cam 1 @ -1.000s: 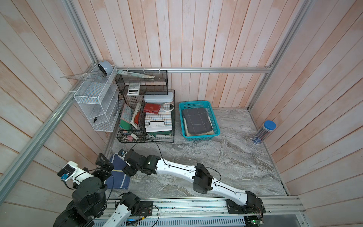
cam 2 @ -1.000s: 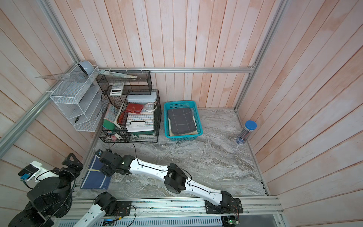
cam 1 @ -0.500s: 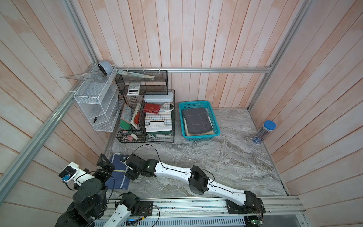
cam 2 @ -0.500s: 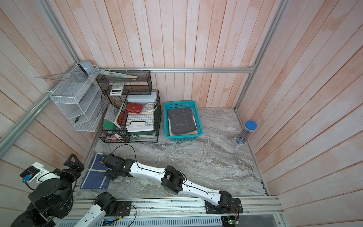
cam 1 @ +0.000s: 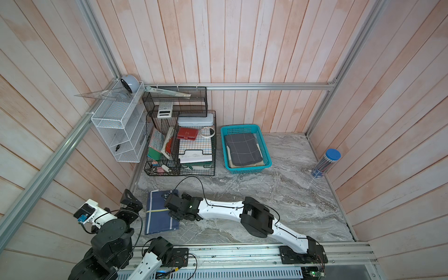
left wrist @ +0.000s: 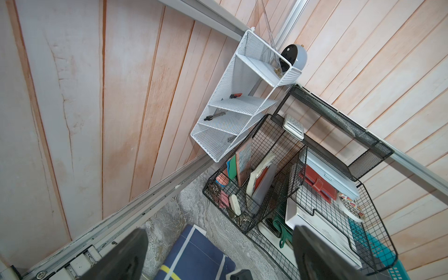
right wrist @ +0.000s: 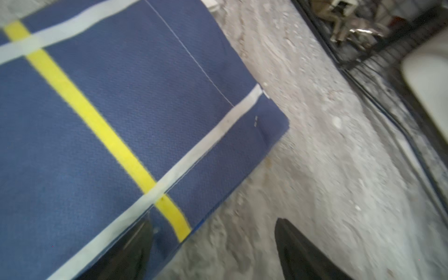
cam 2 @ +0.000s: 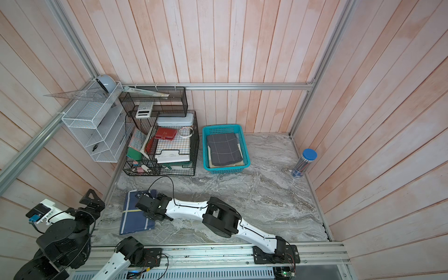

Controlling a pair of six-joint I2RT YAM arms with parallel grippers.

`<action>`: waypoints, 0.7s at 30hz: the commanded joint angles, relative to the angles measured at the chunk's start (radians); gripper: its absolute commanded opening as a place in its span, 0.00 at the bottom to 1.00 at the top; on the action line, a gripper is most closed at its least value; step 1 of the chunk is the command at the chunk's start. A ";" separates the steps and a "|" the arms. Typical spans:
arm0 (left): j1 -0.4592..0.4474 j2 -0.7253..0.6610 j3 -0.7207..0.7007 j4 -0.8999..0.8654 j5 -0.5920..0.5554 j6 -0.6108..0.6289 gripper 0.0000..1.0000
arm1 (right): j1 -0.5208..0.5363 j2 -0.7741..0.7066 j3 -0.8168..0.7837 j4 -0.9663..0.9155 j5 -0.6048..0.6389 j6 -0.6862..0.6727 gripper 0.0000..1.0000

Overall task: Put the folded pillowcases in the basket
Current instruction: Move the pillowcase to the center of the board.

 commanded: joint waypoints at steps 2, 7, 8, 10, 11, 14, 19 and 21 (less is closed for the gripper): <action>0.004 0.071 -0.010 0.012 0.016 0.026 0.99 | -0.026 -0.178 -0.308 0.085 0.103 0.036 0.86; 0.006 0.164 0.005 -0.009 0.007 0.023 1.00 | -0.114 -0.414 -0.649 0.145 0.011 0.172 0.86; 0.006 0.176 0.003 -0.006 0.015 0.022 1.00 | -0.122 -0.453 -0.699 0.144 0.020 0.182 0.86; 0.008 0.196 -0.002 -0.002 0.029 0.022 1.00 | -0.126 -0.509 -0.769 0.147 0.045 0.191 0.86; 0.008 0.208 -0.002 -0.002 0.036 0.021 1.00 | -0.125 -0.534 -0.794 0.147 0.054 0.191 0.86; 0.008 0.255 0.004 -0.008 0.037 0.022 1.00 | -0.126 -0.587 -0.819 0.151 0.053 0.215 0.86; 0.008 0.296 -0.002 -0.014 0.063 -0.044 1.00 | -0.125 -0.577 -0.754 0.208 -0.022 0.226 0.86; 0.009 0.300 -0.025 0.018 0.112 -0.068 1.00 | -0.125 -0.533 -0.689 0.204 -0.082 0.199 0.86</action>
